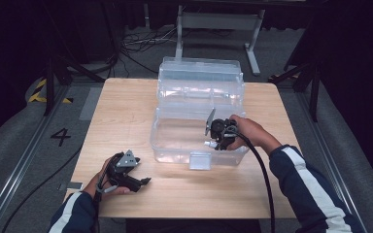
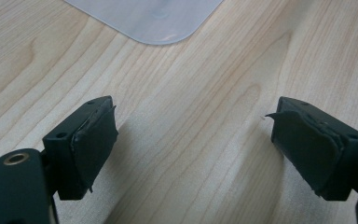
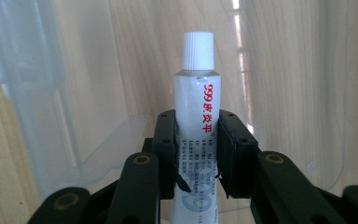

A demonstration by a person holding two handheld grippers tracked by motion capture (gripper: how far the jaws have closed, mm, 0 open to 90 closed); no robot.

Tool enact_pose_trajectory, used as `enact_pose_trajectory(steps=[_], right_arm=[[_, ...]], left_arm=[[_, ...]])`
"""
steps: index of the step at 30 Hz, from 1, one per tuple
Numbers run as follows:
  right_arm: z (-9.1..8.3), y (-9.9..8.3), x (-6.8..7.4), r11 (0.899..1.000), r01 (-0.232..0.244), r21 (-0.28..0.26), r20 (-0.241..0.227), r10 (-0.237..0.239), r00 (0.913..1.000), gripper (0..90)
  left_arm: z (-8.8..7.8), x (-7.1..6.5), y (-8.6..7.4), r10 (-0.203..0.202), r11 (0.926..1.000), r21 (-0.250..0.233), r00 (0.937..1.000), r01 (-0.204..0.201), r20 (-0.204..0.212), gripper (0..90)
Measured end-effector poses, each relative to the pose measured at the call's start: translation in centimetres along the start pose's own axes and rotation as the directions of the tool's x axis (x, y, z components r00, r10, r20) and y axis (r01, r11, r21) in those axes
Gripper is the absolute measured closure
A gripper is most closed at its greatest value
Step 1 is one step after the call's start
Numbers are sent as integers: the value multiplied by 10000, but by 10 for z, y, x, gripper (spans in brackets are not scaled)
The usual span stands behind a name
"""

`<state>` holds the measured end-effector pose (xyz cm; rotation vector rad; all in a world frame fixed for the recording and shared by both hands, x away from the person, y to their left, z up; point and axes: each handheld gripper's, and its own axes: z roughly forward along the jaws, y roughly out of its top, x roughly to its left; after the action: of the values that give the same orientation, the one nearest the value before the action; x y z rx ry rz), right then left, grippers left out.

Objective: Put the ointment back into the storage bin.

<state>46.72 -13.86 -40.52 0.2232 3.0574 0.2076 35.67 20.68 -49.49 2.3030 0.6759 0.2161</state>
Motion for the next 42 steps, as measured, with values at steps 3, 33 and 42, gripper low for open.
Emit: enact_pose_trajectory(steps=[3,33,42], right_arm=[[-1,0,0,10000,-17,4,-71,17,10000,709],[-33,-46,-3,9527,-828,-2925,683,1071,9919,566],[-62,-80,7,8512,-510,-5224,1688,1619,9723,487]], left_arm=[[0,0,0,-8,10000,-4,10000,8,6,143],[-1,-4,10,-22,9981,608,9999,31,-144,202],[-17,-10,32,90,9999,-93,9989,-94,-469,217]])
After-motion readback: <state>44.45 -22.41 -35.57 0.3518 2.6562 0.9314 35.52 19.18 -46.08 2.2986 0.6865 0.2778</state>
